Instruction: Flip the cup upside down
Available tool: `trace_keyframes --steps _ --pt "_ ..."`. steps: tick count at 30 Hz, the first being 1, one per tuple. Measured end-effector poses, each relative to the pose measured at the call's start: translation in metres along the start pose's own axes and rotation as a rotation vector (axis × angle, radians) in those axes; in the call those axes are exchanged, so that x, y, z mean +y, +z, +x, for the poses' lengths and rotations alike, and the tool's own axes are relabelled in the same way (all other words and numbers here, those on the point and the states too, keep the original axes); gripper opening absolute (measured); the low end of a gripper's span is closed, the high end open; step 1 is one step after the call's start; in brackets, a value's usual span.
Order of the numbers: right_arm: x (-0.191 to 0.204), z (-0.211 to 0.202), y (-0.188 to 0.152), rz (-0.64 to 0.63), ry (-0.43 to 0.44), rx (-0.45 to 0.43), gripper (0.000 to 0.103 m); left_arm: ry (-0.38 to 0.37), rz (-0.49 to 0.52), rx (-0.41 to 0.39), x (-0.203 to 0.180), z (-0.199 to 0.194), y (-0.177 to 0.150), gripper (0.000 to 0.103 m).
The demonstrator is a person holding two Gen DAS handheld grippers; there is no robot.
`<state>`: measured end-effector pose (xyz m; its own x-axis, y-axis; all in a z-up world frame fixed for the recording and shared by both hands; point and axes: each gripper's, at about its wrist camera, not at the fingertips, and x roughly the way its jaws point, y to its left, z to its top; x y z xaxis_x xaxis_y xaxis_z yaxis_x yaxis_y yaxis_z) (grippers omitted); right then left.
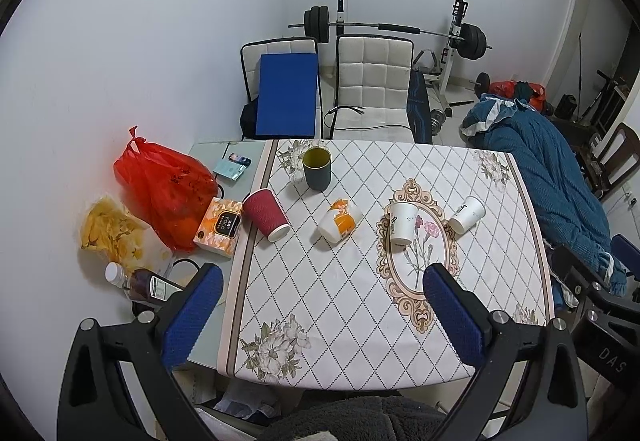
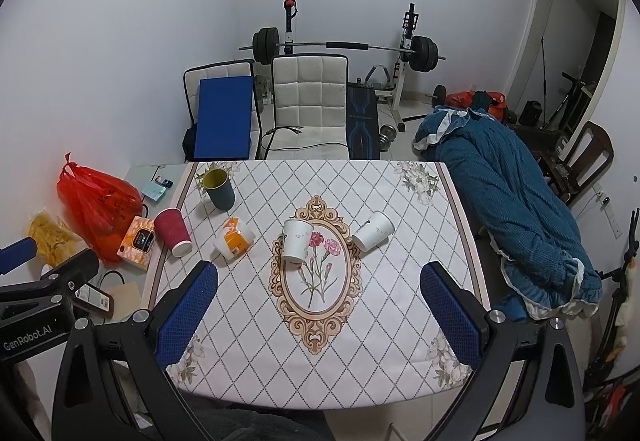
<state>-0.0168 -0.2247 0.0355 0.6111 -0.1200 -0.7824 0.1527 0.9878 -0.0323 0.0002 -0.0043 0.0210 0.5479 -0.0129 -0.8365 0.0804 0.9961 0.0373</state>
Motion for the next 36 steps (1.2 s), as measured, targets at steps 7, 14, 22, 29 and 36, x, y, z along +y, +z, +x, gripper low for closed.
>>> trace_keyframes --steps 7,14,22,29,36 --pt "0.0 0.0 0.001 0.003 0.001 -0.001 0.103 0.0 -0.002 -0.001 0.0 0.0 0.0 0.102" --pt "0.0 0.002 0.004 0.01 0.009 0.001 0.103 0.004 -0.007 -0.004 -0.001 0.001 0.004 0.102" --pt "-0.011 0.041 0.004 0.041 0.045 0.049 0.103 0.099 -0.014 0.004 -0.008 0.04 0.008 0.103" --pt "-0.016 0.128 -0.018 0.018 0.073 0.175 0.103 0.166 -0.056 0.034 -0.005 0.093 -0.001 0.103" --pt "-0.013 0.206 -0.04 -0.02 0.058 0.26 0.103 0.203 -0.026 0.055 -0.003 0.151 0.0 0.103"
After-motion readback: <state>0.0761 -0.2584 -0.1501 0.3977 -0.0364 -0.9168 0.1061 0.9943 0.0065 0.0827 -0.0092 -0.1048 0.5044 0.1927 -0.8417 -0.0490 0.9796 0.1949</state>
